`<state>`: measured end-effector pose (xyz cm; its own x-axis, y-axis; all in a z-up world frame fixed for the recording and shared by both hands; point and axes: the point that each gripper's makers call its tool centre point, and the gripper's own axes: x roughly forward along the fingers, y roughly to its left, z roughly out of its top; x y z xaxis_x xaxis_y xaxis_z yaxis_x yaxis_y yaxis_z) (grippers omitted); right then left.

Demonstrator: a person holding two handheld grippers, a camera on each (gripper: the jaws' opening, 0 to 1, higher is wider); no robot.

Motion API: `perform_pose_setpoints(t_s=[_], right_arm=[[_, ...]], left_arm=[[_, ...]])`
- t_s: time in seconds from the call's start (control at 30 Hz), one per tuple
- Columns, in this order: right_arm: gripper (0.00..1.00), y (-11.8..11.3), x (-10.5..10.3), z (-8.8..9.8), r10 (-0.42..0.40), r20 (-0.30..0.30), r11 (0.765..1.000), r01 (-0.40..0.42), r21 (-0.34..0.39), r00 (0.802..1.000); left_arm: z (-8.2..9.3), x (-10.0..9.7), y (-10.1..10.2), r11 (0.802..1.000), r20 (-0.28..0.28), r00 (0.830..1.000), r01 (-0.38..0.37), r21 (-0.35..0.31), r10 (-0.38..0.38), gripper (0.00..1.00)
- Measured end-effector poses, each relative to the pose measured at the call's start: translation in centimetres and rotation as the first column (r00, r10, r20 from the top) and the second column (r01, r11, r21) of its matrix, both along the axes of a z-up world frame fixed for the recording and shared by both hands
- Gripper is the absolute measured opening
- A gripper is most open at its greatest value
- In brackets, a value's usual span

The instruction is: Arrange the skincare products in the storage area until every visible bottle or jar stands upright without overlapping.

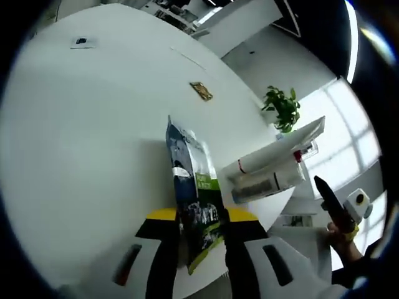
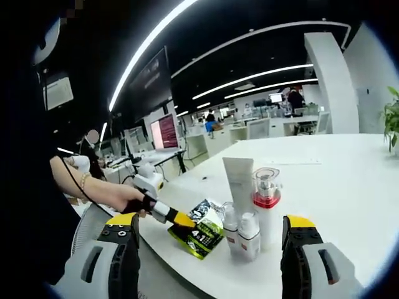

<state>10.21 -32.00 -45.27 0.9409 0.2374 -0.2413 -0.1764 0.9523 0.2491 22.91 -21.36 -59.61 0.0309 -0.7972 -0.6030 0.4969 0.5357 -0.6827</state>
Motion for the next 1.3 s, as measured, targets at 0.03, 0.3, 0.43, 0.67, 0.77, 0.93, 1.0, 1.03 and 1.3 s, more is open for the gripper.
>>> perform_pose_setpoints(t_s=[0.03,0.3,0.43,0.67,0.77,0.93,1.0,1.03,1.3], right_arm=[[0.99,0.0,0.0,0.0,0.001,-0.001,1.0,-0.001,0.001,1.0],[0.98,0.0,0.0,-0.1,0.0,-0.004,1.0,0.0,0.002,1.0],[0.98,0.0,0.0,-0.1,-0.001,-0.004,1.0,0.001,0.003,1.0],[0.98,0.0,0.0,-0.1,-0.003,-0.005,1.0,0.003,0.003,1.0],[0.98,0.1,0.0,-0.1,-0.001,-0.008,1.0,0.001,0.002,1.0],[0.98,0.2,0.0,-0.1,-0.001,-0.009,1.0,0.001,0.002,1.0],[0.98,0.1,0.0,-0.2,-0.002,-0.013,1.0,0.002,0.003,1.0],[0.98,0.1,0.0,-0.2,-0.002,-0.012,1.0,0.002,0.003,1.0],[0.98,-0.1,0.0,-0.2,-0.012,-0.014,1.0,0.012,0.003,1.0]], left_arm=[[-0.1,0.0,0.1,1.0,0.002,1.0,0.001,0.009,-0.001,0.24],[-0.1,0.0,0.3,0.997,0.05,0.998,0.022,0.074,-0.026,0.44],[-0.2,0.2,0.5,0.994,0.083,0.995,0.039,0.101,-0.047,0.49],[-0.2,0.7,1.5,0.967,0.252,0.948,0.144,0.209,-0.196,0.52],[0.3,-0.4,0.8,0.936,0.366,0.875,0.227,0.267,-0.317,0.54],[0.2,-0.6,0.3,0.831,0.554,0.62,0.386,0.401,-0.556,0.54],[-0.6,-1.1,-0.1,0.799,0.572,0.558,0.432,0.418,-0.601,0.56],[-1.0,-1.2,-0.4,0.809,0.57,0.574,0.434,0.396,-0.587,0.55],[-2.4,-0.2,-0.8,0.795,0.556,0.569,0.442,0.414,-0.606,0.55]])
